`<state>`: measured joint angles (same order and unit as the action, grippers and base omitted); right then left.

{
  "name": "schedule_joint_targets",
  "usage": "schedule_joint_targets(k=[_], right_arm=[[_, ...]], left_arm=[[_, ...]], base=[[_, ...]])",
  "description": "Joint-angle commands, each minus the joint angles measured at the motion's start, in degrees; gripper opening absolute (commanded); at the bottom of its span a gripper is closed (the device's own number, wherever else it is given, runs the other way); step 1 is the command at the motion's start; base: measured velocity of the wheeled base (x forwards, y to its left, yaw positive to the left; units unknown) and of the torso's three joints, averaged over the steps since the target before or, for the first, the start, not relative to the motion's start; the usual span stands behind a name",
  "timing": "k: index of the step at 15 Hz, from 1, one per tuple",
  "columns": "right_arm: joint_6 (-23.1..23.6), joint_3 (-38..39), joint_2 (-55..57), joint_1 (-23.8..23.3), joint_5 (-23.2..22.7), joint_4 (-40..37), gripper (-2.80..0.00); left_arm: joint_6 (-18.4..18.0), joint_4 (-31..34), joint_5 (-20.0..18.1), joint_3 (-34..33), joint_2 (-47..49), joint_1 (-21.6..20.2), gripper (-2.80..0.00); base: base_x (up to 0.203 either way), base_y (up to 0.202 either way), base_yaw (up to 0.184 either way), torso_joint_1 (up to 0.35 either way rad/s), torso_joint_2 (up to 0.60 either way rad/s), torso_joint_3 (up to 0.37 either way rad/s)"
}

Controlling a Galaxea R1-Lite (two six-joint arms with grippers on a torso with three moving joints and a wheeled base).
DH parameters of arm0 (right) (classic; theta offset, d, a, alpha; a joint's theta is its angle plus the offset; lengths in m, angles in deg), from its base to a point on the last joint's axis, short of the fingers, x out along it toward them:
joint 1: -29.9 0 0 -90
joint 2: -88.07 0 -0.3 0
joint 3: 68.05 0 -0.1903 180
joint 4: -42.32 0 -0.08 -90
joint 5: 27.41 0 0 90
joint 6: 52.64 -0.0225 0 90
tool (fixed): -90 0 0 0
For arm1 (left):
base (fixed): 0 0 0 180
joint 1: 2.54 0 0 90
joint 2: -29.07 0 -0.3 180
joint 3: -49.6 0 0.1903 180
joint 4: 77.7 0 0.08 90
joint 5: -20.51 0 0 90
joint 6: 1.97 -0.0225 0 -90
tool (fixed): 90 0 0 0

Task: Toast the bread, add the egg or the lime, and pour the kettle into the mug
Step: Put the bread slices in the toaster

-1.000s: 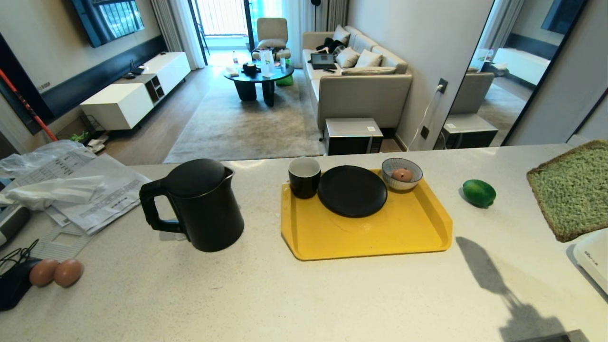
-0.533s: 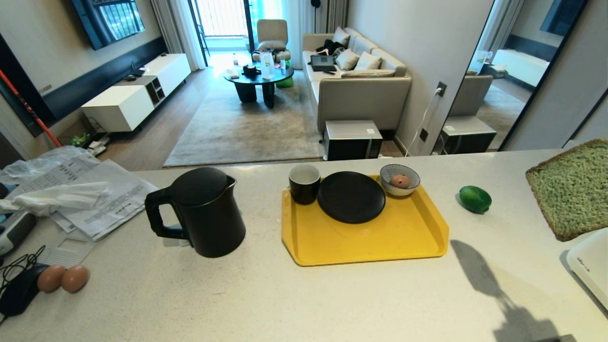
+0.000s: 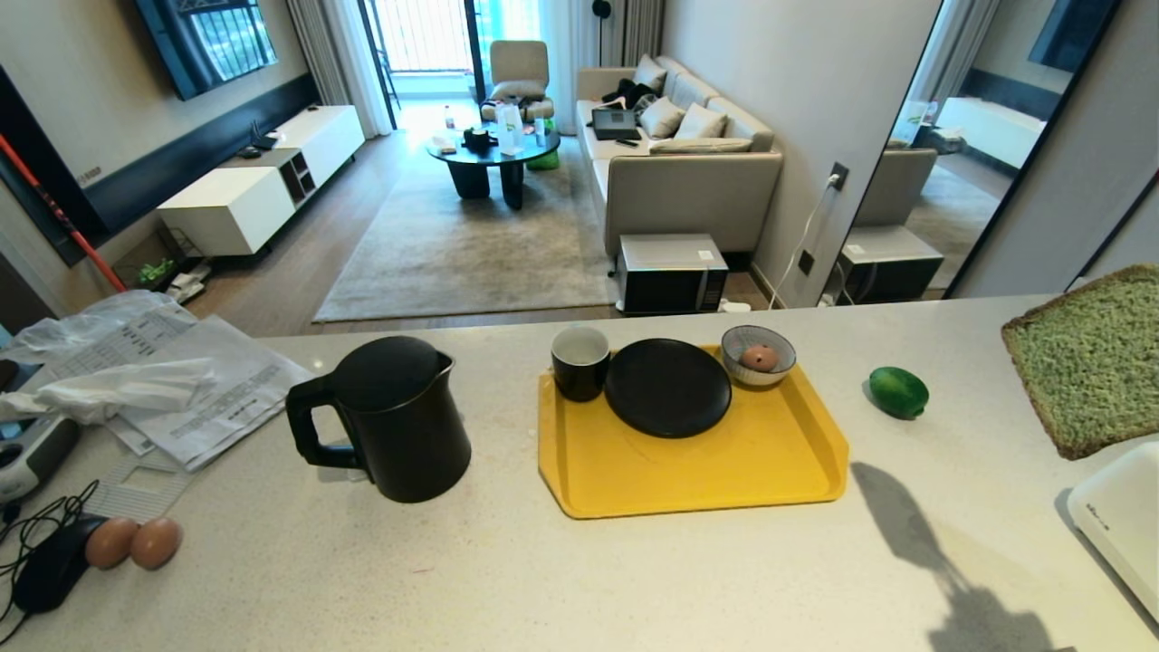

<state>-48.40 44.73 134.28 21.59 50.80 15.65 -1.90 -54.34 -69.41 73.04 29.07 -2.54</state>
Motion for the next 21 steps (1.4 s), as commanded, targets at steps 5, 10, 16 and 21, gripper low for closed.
schedule_joint_targets(k=[5,10,16,21], right_arm=[[0.06,-0.15,0.10,-0.01,-0.08,0.05,-2.80],[0.06,-1.04,0.46,0.05,-0.08,0.05,-2.80],[0.06,-0.55,0.28,0.05,-0.16,-0.04,-2.80],[0.06,-0.27,-0.16,0.05,-0.16,-0.04,-2.80]], left_arm=[[0.01,0.00,0.01,0.01,0.00,0.00,-2.80],[0.01,0.00,0.01,-0.05,0.00,0.00,-2.80],[0.01,0.00,0.01,-0.07,0.00,0.00,-2.80],[0.01,0.00,0.01,-0.05,0.00,0.00,-2.80]], base=[[0.000,0.000,0.000,0.062,-0.13,-0.053],[0.000,0.000,0.000,0.000,0.00,0.000],[0.000,0.000,0.000,0.000,0.00,0.000],[0.002,0.008,-0.159,0.003,0.00,0.000]])
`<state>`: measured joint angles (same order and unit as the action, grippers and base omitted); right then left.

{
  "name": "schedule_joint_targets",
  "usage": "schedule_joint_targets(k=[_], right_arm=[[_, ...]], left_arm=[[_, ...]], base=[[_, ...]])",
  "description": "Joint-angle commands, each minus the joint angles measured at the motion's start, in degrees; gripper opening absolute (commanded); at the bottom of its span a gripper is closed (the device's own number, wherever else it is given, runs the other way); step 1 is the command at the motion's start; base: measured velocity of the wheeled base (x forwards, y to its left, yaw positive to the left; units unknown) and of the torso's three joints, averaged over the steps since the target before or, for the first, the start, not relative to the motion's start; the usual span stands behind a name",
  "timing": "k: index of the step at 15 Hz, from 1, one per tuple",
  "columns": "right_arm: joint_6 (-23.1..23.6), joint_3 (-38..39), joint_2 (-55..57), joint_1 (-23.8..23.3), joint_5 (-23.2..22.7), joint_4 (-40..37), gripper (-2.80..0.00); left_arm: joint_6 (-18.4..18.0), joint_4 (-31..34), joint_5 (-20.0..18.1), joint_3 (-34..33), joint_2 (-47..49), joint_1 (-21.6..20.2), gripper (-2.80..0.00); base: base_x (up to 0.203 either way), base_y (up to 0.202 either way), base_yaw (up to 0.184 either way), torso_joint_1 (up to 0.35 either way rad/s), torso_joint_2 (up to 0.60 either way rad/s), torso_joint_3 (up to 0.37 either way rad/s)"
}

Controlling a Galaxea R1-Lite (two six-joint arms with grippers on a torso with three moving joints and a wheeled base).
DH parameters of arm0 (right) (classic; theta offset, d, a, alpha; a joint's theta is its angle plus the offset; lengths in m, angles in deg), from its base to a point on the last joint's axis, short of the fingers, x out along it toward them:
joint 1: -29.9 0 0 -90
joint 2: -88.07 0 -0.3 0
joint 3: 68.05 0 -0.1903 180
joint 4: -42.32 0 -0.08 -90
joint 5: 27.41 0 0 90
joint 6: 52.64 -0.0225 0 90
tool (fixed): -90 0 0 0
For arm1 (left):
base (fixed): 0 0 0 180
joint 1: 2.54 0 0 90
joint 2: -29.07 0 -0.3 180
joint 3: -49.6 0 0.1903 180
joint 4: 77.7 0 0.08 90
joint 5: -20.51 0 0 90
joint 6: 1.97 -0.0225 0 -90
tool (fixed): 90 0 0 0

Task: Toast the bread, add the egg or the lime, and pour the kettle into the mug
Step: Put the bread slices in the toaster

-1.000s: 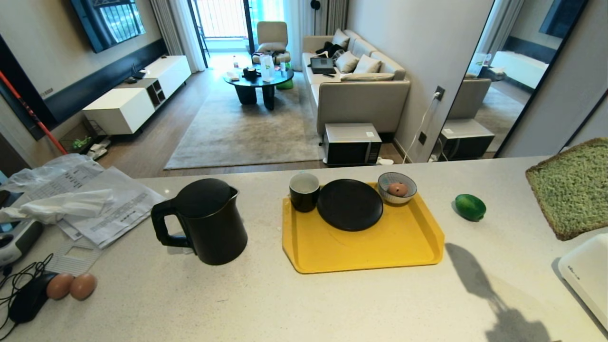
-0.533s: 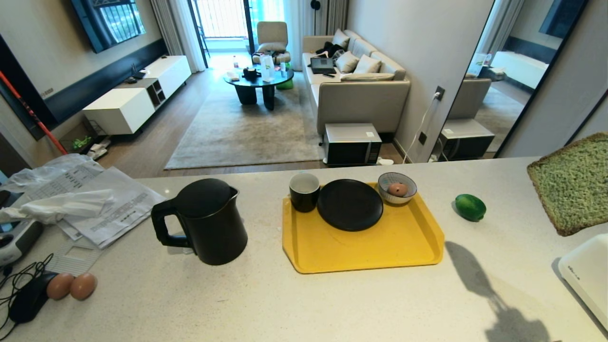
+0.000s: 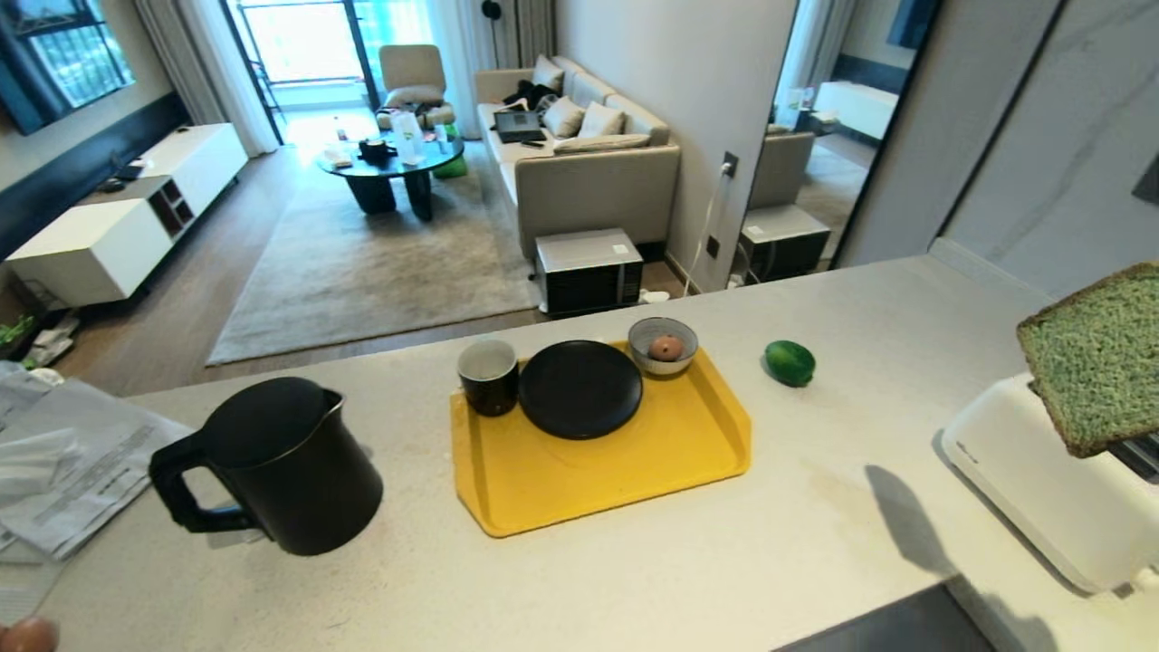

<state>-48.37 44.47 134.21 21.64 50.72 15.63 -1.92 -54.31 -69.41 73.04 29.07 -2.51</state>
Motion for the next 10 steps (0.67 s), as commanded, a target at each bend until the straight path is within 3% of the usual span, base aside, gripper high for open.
schedule_joint_targets(k=[1,10], right_arm=[[0.04,0.00,-0.18,0.00,-0.08,-0.01,-2.80],[0.04,0.33,-0.70,0.00,-0.08,-0.01,-2.80]], left_arm=[[0.04,-0.02,0.01,0.01,0.00,-0.02,-2.80],[0.04,-0.02,0.01,-0.05,0.00,-0.02,-2.80]], base=[[0.005,0.012,-0.174,0.001,0.00,0.001],[0.000,0.007,-0.162,0.003,0.00,0.001]])
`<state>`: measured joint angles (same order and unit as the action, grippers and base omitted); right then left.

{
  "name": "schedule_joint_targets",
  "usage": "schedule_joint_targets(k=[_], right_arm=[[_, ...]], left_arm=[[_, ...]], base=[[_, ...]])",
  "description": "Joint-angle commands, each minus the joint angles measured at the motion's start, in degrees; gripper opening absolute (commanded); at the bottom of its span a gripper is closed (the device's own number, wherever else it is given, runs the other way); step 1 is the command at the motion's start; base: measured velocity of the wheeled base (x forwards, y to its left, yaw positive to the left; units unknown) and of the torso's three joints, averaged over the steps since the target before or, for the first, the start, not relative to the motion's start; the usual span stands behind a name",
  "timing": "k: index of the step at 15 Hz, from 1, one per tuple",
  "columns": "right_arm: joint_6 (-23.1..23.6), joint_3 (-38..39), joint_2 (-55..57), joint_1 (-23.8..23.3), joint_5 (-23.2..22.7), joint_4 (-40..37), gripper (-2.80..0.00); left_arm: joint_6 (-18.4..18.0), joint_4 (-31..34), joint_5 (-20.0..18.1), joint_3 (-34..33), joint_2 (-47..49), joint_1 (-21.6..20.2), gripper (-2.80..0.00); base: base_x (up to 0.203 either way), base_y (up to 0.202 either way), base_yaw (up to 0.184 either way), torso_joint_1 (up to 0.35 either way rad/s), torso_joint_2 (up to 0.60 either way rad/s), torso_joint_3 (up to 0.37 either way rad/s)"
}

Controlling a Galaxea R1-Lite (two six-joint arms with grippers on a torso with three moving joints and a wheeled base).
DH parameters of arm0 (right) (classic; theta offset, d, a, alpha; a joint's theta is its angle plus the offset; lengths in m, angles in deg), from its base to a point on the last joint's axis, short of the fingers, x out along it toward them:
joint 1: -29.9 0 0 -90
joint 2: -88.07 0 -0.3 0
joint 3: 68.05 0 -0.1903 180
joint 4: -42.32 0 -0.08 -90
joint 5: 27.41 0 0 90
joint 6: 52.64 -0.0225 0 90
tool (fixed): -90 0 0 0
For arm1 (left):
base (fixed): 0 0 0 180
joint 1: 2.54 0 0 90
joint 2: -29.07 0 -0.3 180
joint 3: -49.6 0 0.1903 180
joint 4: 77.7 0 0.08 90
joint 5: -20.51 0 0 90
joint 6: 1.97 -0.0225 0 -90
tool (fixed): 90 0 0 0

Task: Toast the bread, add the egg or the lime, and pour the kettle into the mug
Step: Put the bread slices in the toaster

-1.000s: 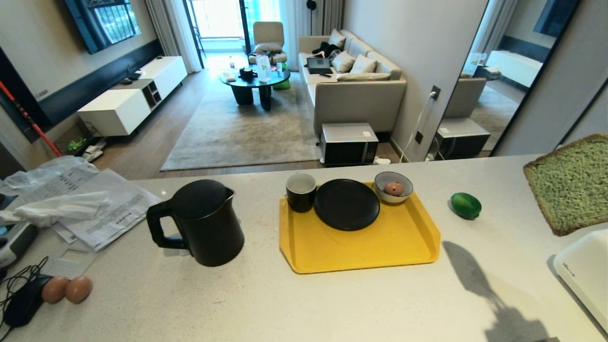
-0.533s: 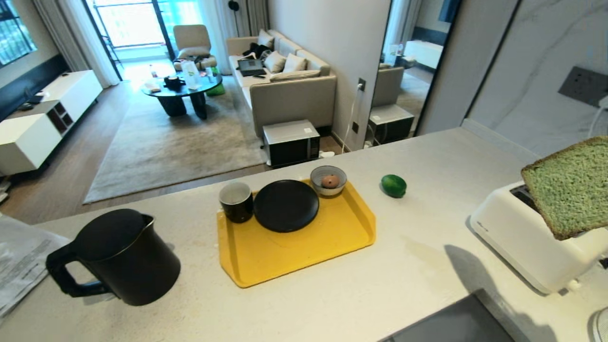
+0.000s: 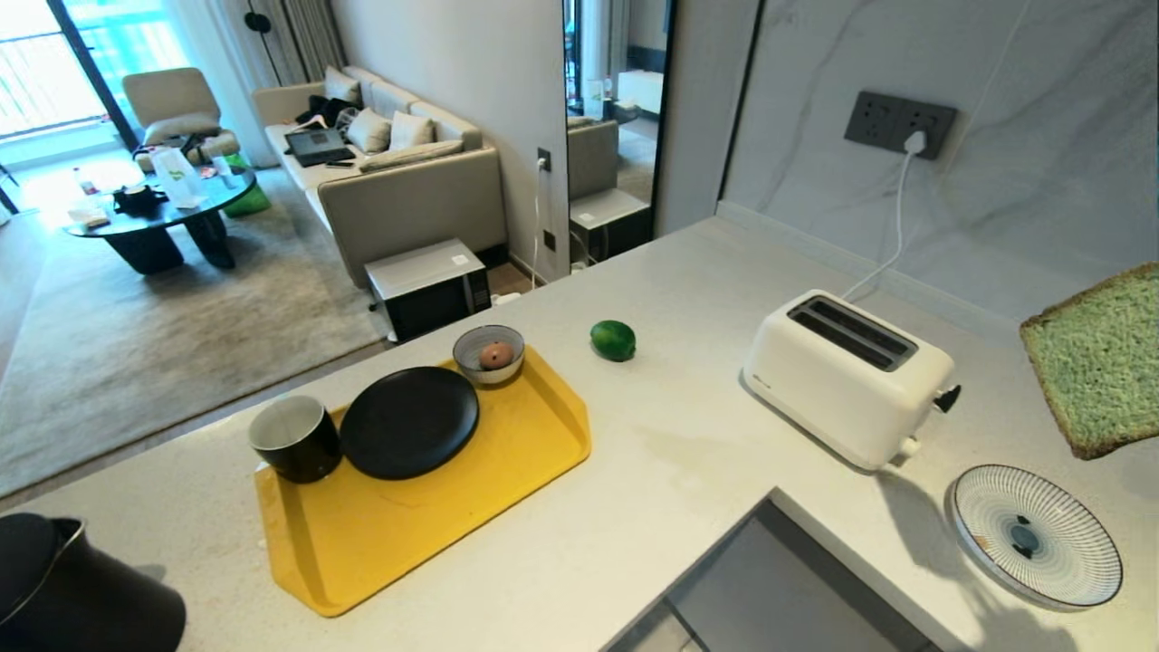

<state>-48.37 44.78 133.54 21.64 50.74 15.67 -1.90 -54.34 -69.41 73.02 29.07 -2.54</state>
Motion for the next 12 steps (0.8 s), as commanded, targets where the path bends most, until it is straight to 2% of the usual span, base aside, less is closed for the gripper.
schedule_joint_targets(k=[1,12], right_arm=[[0.00,-0.01,-0.08,0.00,-0.10,-0.05,-2.80],[-0.13,-0.48,1.63,0.00,-0.36,0.41,-2.80]], left_arm=[[0.01,0.00,0.01,0.04,0.00,0.00,-2.80],[0.01,0.00,0.01,0.04,0.00,0.00,-2.80]], base=[[0.000,0.000,0.000,0.000,0.00,0.000],[0.000,0.000,0.000,0.000,0.00,0.000]])
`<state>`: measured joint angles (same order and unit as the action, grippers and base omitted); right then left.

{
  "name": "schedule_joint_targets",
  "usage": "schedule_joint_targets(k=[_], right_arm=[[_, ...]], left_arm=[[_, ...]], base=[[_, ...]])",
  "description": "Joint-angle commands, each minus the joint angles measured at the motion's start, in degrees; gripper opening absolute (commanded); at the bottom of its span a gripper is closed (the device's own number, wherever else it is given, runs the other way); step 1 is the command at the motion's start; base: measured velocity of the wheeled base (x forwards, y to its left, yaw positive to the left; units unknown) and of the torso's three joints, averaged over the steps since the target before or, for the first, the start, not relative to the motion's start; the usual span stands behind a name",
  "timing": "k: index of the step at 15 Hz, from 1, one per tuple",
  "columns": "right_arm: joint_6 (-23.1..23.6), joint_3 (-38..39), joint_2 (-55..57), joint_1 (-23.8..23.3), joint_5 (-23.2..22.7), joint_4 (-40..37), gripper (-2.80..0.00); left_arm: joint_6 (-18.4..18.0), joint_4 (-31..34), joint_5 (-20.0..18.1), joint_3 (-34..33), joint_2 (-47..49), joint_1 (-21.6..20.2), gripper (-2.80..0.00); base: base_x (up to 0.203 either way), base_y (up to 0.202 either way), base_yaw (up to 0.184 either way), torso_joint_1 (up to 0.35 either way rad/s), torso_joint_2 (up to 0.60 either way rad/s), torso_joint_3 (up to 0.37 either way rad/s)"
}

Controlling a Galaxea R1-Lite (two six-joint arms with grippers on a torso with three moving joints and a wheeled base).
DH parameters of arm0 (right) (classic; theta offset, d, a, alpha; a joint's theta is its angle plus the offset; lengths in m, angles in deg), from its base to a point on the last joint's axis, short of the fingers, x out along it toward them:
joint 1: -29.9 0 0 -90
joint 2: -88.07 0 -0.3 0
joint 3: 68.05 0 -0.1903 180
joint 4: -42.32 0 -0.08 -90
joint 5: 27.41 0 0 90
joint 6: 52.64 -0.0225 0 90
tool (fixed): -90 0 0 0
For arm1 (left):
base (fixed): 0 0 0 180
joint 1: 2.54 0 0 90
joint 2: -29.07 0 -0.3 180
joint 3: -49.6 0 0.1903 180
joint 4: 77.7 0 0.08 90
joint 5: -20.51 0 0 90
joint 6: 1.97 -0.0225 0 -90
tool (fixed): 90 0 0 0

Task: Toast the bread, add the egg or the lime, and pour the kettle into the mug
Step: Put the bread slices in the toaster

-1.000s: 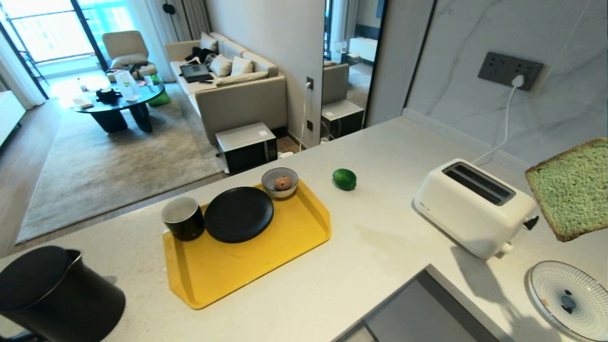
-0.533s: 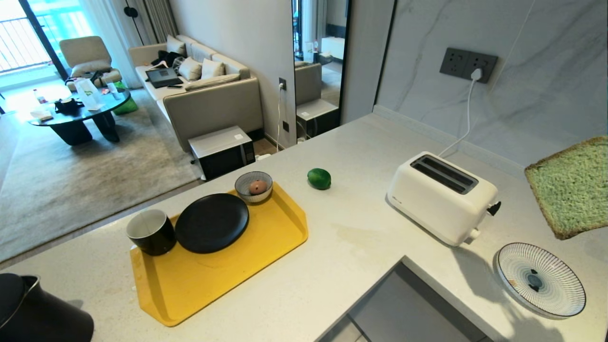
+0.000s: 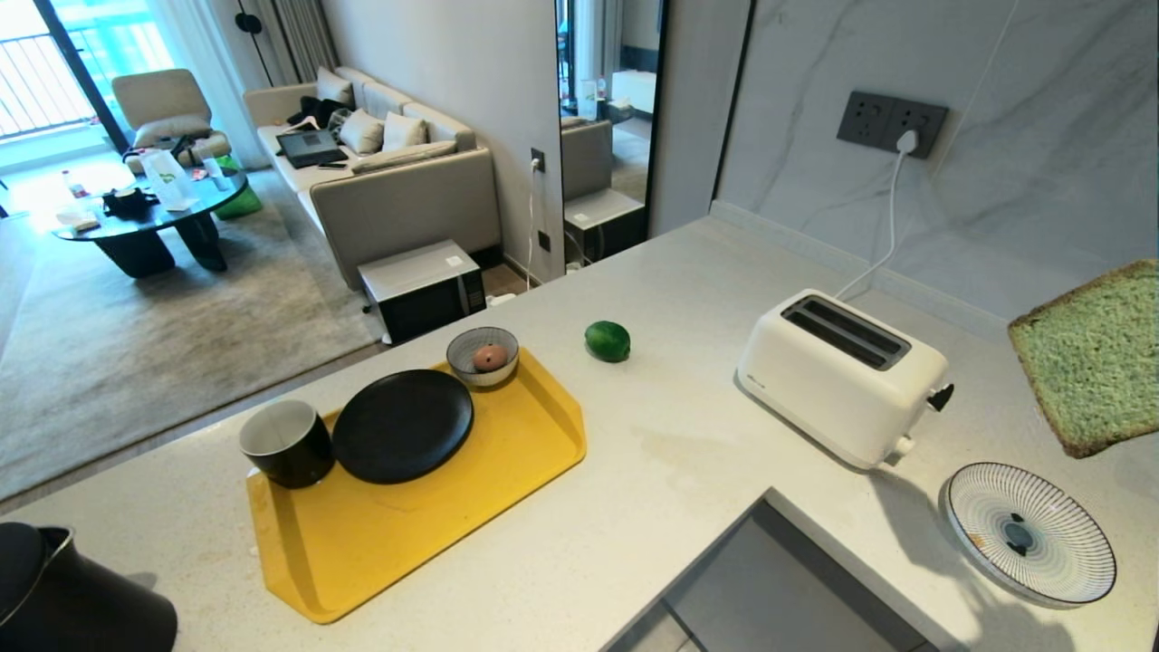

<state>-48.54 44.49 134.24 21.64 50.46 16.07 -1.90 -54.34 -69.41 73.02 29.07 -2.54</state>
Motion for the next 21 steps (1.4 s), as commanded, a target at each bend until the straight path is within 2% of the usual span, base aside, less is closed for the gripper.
schedule_joint_targets(k=[1,7,11,15,17,18,21], right_arm=[[0.03,-1.00,1.87,0.00,-0.22,0.06,-2.80],[-0.08,-9.52,8.11,-0.03,0.25,-0.30,-2.80],[0.21,-9.76,10.47,0.00,0.25,-0.27,-2.80],[0.21,-9.59,11.66,0.00,-0.01,-0.03,-2.80],[0.39,-9.61,11.70,0.00,-0.26,-0.31,-2.80],[1.06,-9.91,12.29,0.00,-0.26,-0.36,-2.80],[8.79,-10.59,15.38,0.00,-1.05,-0.46,-2.80]], left_arm=[[0.01,0.00,0.01,-0.04,0.00,0.00,-2.80],[0.01,0.00,0.01,0.04,0.00,0.00,-2.80],[-0.07,-0.05,0.01,0.04,0.00,0.00,-2.80],[0.01,0.00,0.01,-0.05,0.00,0.00,-2.80],[0.01,0.00,0.01,-0.01,0.00,0.00,-2.80],[0.01,0.00,0.01,0.04,0.00,0.00,-2.80],[0.01,0.00,0.01,0.04,0.00,0.00,-2.80]], base=[[0.000,0.000,0.000,0.000,0.00,0.000],[0.000,0.000,0.000,0.000,0.00,0.000],[0.016,0.000,0.000,-0.001,0.00,0.001],[0.174,0.000,0.003,0.005,0.00,0.000],[0.036,0.000,0.001,0.008,0.00,-0.004],[0.000,0.000,0.000,0.000,0.00,0.000],[0.000,0.000,0.000,0.000,0.00,0.000]])
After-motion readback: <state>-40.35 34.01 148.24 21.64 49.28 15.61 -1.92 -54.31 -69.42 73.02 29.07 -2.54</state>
